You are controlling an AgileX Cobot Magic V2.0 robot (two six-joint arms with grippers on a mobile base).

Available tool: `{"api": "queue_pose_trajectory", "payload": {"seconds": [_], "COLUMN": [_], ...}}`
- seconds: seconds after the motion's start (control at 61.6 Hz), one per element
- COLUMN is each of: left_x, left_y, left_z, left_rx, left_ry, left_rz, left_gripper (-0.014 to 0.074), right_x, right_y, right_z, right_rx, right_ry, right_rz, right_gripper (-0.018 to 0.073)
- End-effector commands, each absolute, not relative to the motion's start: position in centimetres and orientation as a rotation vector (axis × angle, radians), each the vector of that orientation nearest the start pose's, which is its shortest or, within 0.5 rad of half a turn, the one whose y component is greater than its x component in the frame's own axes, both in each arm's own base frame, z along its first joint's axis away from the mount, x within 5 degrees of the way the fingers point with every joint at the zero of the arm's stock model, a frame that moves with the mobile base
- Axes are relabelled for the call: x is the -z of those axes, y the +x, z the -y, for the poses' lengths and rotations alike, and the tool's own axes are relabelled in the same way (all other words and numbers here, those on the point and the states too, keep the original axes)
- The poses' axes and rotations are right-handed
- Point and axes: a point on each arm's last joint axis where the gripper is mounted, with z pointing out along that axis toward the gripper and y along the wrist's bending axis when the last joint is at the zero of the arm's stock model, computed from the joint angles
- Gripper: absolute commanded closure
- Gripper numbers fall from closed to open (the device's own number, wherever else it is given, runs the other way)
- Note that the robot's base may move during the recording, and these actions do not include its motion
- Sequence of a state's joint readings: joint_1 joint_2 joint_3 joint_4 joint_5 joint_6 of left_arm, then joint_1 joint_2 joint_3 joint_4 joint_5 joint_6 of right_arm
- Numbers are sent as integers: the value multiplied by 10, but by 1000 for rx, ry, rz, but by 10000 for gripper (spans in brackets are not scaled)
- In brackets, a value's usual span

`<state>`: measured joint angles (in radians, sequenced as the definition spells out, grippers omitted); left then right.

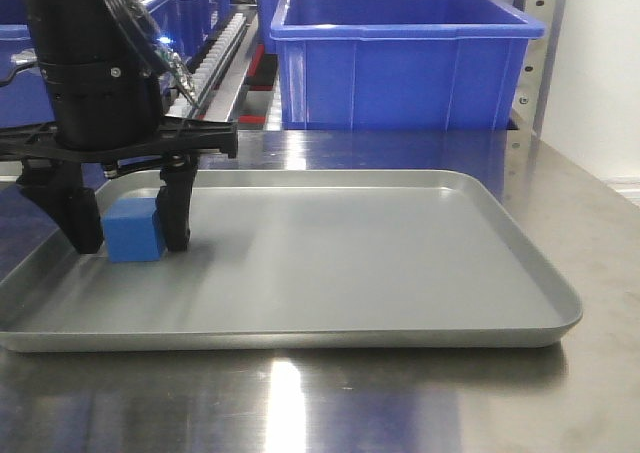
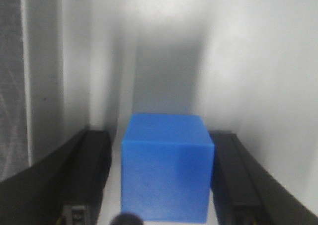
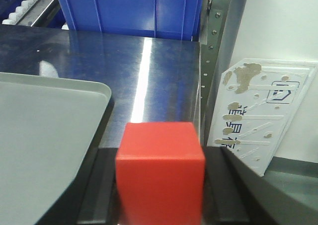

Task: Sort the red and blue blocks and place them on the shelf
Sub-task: 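Lift the blue cube off the tray with the left gripper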

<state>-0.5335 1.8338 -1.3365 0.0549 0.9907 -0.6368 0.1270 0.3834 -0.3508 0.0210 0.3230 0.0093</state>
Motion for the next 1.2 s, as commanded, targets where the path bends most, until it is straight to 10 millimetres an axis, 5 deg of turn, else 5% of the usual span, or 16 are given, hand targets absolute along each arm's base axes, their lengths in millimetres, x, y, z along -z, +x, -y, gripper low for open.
{"api": "queue_pose_trajectory", "payload": {"seconds": [0.0,0.114,0.292,0.535,0.73,0.99,1.184], "left_x": [-242,-251,-265,-294,-318,-330,-329], "left_y": [314,311,308,297,278,243,215], "left_z": [185,183,179,172,158,122,85], "left_rx": [150,168,196,251,324,408,314], "left_ry": [-120,-120,-126,-107,183,472,405], "left_rz": [-2899,-2877,-2842,-2769,-2689,-2391,-2133], "left_gripper": [155,230,486,463,463,463,463], "right_x": [-293,-293,-293,-293,-293,-293,-293], "right_y": [90,90,90,90,90,90,90], "right_z": [-11,-11,-11,-11,-11,-11,-11], "right_rx": [-108,-108,-108,-108,-108,-108,-108], "right_ry": [-86,-86,-86,-86,-86,-86,-86], "right_rz": [-1732,-1732,-1732,-1732,-1732,-1732,-1732], "right_gripper": [470,470,470,470,470,470,470]}}
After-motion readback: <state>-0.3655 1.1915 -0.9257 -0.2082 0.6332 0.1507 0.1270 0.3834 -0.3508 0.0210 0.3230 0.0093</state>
